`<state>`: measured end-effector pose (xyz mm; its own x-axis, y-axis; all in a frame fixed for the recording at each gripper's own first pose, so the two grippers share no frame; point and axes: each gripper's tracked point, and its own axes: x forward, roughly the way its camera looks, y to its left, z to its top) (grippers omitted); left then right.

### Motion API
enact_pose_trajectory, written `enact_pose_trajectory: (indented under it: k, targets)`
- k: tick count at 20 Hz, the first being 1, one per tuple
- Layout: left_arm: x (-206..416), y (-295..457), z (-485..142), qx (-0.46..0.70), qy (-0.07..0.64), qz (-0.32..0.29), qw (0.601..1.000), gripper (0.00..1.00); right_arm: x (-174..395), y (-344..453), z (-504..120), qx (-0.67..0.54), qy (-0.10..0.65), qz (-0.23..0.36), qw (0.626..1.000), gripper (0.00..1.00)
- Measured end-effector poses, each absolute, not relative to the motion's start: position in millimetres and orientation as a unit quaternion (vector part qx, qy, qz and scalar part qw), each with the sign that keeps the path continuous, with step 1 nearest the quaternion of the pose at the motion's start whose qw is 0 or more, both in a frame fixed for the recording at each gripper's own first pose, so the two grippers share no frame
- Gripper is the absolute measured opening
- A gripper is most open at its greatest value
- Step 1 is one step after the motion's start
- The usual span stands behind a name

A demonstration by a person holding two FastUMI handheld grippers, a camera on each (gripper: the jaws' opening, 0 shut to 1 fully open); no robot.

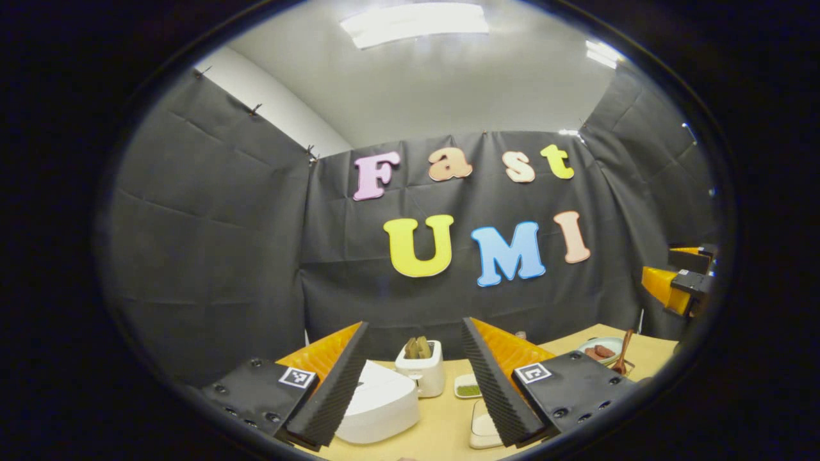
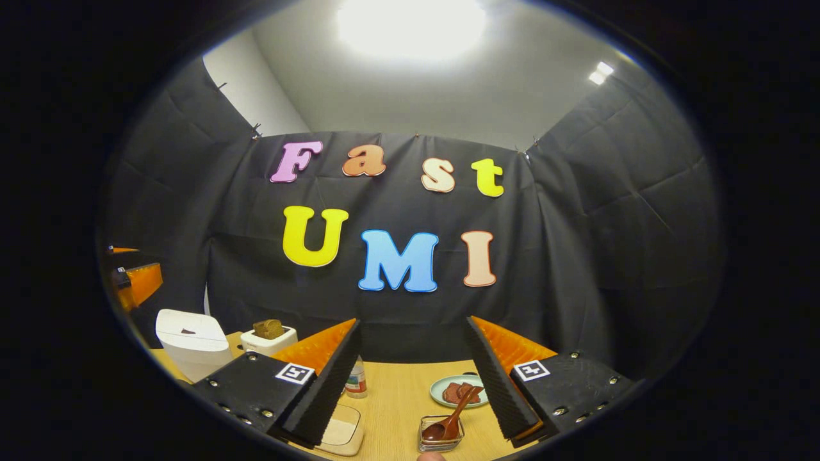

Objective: Close the left gripper, press the button to open the rice cooker; take a wooden spoon from the chopstick holder with the right hand, scoop a spoonful of rice and pour it into the rice cooker, then put the wooden spoon back into the chopstick holder.

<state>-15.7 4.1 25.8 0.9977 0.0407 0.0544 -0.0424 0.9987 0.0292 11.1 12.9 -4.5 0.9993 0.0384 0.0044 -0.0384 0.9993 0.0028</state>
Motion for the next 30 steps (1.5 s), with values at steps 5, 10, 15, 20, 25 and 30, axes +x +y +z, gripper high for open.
enact_pose_trajectory:
  k: [5, 10, 15, 20, 25, 30]
  targets:
    - [-19.5, 8.0, 22.8, 0.009, -0.02, 0.034, 0.999, 0.97, 12.5, 15.8, -2.4, -0.005, -0.009, 0.029, 1.0, 0.97]
    - [-24.1, 12.3, 22.8, 0.01, -0.021, 0.045, 0.999, 0.97, 16.1, 16.7, -4.4, -0.002, -0.007, 0.036, 0.999, 0.97]
    - [-25.5, 9.5, 23.9, 0.013, -0.024, 0.04, 0.999, 0.97, 15.1, 17.5, 0.3, 0.004, -0.018, 0.031, 0.999, 0.97]
    - [-25.8, 13.3, 18.3, -0.01, -0.02, 0.039, 0.999, 0.97, 6.1, 9.0, 5.9, 0.0, -0.03, 0.015, 0.999, 0.97]
    - [-24.3, 28.8, 19.2, 0.012, -0.024, 0.045, 0.999, 0.8, -4.4, -4.0, -1.4, -0.009, -0.023, -0.002, 1.0, 0.97]
    - [-23.6, 36.2, 15.8, 0.008, -0.026, 0.04, 0.999, 0.42, -9.2, -9.0, -2.3, -0.008, -0.017, -0.011, 1.0, 0.97]
